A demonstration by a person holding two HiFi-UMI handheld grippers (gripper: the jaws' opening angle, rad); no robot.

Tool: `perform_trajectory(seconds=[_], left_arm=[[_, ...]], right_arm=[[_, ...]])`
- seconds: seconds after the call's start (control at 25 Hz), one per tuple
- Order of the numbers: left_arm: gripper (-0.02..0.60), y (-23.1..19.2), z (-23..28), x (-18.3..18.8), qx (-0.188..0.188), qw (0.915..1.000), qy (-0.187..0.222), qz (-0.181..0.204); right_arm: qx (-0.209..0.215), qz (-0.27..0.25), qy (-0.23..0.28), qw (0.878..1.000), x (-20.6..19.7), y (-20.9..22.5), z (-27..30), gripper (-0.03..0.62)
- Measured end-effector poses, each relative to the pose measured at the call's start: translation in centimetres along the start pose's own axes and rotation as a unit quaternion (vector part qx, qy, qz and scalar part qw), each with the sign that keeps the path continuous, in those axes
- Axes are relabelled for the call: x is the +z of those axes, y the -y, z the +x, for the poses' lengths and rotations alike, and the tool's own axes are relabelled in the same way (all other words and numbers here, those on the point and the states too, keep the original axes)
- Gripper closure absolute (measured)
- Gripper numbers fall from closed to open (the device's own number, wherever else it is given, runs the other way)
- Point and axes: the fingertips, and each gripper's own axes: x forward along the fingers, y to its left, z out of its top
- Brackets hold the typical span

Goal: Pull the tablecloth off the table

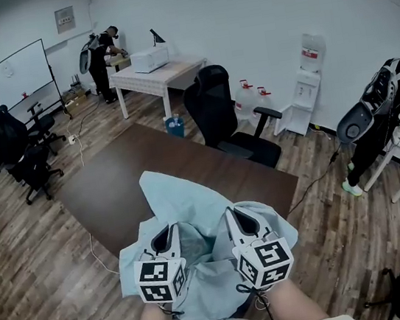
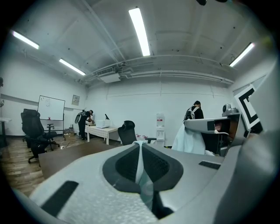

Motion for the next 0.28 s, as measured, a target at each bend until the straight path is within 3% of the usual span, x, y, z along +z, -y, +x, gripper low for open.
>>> perform_trajectory(seconds=[0.28], left_arm=[[0.569,-0.10,0.54,0.15,-0.003,1.0000,-0.005,0.004]], right_arm=[[0.000,0.004,-0.004,1.000,0.07,0.35,0.38,0.577]])
